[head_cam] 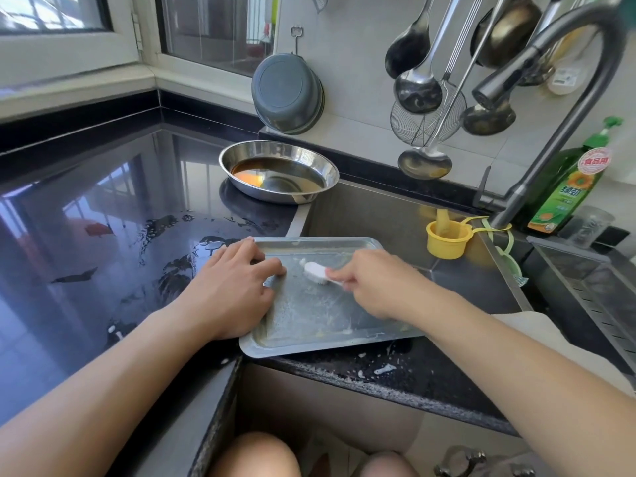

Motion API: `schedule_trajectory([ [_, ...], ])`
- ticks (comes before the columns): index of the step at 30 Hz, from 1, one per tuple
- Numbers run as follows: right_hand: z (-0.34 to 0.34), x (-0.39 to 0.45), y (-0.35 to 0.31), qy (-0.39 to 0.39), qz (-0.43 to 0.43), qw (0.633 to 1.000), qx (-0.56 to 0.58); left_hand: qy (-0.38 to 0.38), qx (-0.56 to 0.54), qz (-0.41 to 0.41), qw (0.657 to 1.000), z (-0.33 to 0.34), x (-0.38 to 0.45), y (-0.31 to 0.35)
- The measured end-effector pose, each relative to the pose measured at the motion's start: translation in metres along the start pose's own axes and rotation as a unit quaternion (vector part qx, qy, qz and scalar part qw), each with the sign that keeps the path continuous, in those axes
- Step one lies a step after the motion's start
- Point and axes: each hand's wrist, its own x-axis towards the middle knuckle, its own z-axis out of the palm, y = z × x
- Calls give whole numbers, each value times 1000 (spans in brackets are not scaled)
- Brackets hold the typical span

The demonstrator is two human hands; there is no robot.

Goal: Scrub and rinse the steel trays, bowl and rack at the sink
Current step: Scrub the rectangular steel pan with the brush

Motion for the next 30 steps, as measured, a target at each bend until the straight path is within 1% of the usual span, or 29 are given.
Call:
schedule_trajectory([
  [3, -11, 9, 14, 50, 88, 993, -68, -1, 2, -2, 1000, -1, -2, 3],
  [5, -13, 9, 14, 67, 118, 989, -66, 1, 1, -4, 1000, -2, -3, 4],
  [7, -10, 8, 1, 72, 109, 989, -69, 7, -5, -1, 1000, -2, -3, 5],
  [9, -6, 11, -14, 65, 57, 995, -58, 3, -22, 2, 1000, -2, -2, 5],
  [12, 0, 26, -26, 61, -26, 998, -9, -4, -43, 3, 999, -3, -2, 7],
  [15, 1, 34, -23, 57, -51, 997, -22, -4, -42, 1, 999, -4, -3, 7],
  [18, -3, 32, -6, 56, -34, 996, -55, 3, -20, 7, 1000, -3, -2, 3],
  [24, -10, 19, 34, 59, 67, 994, -66, -6, 19, -4, 1000, -6, -4, 5],
  [26, -11, 16, 39, 58, 83, 993, -61, -8, 31, -8, 999, -10, -5, 8],
  [28, -9, 10, 40, 62, 80, 994, -41, -29, 47, -12, 998, -17, -8, 10],
  [30, -9, 2, 39, 55, 72, 996, -12, -66, 74, -14, 995, -26, -11, 13],
])
